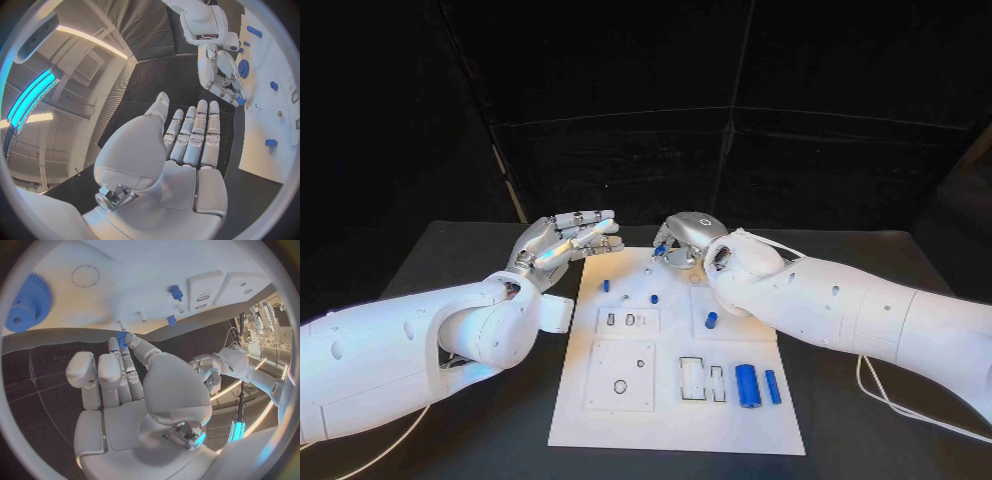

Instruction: Assemble the parts on the task board

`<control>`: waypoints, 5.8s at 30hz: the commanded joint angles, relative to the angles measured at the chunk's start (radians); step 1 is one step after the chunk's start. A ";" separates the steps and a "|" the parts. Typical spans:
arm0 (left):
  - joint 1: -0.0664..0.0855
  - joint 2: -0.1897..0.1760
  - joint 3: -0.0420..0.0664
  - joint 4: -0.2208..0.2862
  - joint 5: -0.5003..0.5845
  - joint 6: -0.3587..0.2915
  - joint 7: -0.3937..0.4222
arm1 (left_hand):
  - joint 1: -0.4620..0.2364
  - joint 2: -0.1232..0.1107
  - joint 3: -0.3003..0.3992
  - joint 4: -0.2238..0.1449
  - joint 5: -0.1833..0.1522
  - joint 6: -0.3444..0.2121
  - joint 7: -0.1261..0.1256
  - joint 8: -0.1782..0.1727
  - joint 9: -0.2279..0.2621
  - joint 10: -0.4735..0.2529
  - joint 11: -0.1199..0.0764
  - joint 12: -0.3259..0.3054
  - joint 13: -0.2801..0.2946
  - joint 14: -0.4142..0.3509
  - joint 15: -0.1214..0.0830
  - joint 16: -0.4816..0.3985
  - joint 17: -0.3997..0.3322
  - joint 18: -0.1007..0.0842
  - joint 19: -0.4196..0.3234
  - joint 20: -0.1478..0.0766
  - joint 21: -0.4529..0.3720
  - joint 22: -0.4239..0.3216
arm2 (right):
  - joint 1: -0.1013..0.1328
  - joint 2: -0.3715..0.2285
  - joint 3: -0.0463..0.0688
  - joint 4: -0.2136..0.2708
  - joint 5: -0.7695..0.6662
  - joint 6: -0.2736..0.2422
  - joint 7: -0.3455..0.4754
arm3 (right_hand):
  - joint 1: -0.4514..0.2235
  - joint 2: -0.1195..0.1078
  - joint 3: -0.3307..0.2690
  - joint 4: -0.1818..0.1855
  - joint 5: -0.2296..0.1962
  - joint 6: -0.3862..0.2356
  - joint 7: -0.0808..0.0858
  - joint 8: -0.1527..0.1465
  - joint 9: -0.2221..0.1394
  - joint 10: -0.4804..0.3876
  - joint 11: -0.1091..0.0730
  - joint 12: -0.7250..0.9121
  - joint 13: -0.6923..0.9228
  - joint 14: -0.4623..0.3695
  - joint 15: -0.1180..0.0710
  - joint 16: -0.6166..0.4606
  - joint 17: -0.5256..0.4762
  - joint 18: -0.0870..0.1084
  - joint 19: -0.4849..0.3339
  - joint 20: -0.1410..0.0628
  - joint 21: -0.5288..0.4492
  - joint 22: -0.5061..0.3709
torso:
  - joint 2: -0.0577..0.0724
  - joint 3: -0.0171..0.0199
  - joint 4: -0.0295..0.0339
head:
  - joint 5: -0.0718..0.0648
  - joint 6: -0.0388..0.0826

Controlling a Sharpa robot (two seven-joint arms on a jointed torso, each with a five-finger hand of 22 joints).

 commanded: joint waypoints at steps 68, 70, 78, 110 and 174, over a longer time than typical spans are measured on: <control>0.013 0.003 0.001 -0.018 -0.007 0.049 -0.001 | -0.011 0.009 0.008 -0.005 0.004 0.008 0.057 -0.008 -0.002 0.005 0.001 -0.011 -0.001 0.007 0.001 -0.008 -0.003 0.018 0.007 0.002 -0.011 -0.005 | 0.008 -0.101 0.016 0.130 0.100 -0.105 -0.067 | 0.034 -0.110 -0.014 0.122 -0.013 -0.070 0.001 0.013 0.005 0.066 -0.011 0.150 0.054 0.003 -0.004 -0.011 -0.082 -0.007 -0.023 0.006 -0.029 -0.057 | -0.007 -0.0007 -0.0157 | 0.008 -0.010; 0.013 0.001 0.001 -0.022 -0.007 0.050 -0.001 | -0.011 0.009 0.009 -0.005 0.004 0.009 0.056 -0.008 -0.001 0.006 0.000 -0.012 -0.001 0.008 0.001 -0.008 -0.004 0.018 0.007 0.002 -0.011 -0.006 | 0.008 -0.140 0.021 0.168 0.134 -0.092 -0.080 | 0.025 -0.130 -0.035 0.128 -0.006 -0.062 -0.014 0.015 0.005 0.139 -0.030 0.211 0.090 0.010 -0.019 0.004 -0.062 -0.011 -0.007 -0.008 -0.019 -0.035 | -0.008 0.0009 -0.0196 | 0.010 -0.009; 0.013 -0.010 0.001 -0.025 -0.007 0.063 -0.006 | -0.010 0.013 0.013 -0.010 0.004 0.013 0.052 -0.008 -0.001 0.011 -0.003 -0.012 0.000 0.013 -0.001 -0.009 -0.004 0.019 0.010 0.001 -0.013 -0.008 | 0.008 -0.266 0.048 0.242 0.281 0.057 -0.143 | 0.032 -0.134 -0.220 0.242 0.020 -0.125 -0.013 0.030 0.004 0.114 -0.025 1.109 1.004 0.061 -0.015 0.252 0.324 -0.023 0.026 -0.018 0.008 0.021 | -0.015 0.0030 -0.0310 | 0.005 -0.003; 0.009 0.004 0.000 -0.051 -0.006 0.078 -0.017 | -0.010 0.014 0.015 -0.012 0.004 0.016 0.050 -0.009 -0.001 0.014 -0.004 -0.013 0.000 0.016 -0.002 -0.009 -0.004 0.020 0.013 0.001 -0.014 -0.009 | 0.008 -0.193 0.052 0.078 0.227 0.190 -0.154 | 0.123 -0.132 -0.310 0.320 0.071 -0.206 0.009 0.054 0.004 0.140 -0.001 1.240 1.170 0.093 0.007 0.365 0.555 -0.020 0.031 0.008 0.007 0.013 | -0.013 0.0034 -0.0295 | -0.001 -0.021; 0.007 0.010 0.000 -0.070 -0.006 0.083 -0.034 | -0.028 0.028 0.019 -0.007 0.004 0.015 0.054 -0.016 -0.002 0.014 -0.002 -0.021 -0.001 0.018 -0.001 -0.014 -0.007 0.019 0.018 0.000 -0.019 -0.014 | 0.004 -0.179 0.051 0.057 0.268 0.221 -0.122 | 0.087 -0.088 -0.315 0.355 0.159 -0.203 0.013 0.070 0.000 0.146 0.002 1.255 1.197 0.095 0.010 0.369 0.566 -0.021 0.040 0.009 0.001 0.009 | -0.012 0.0045 -0.0264 | -0.011 -0.034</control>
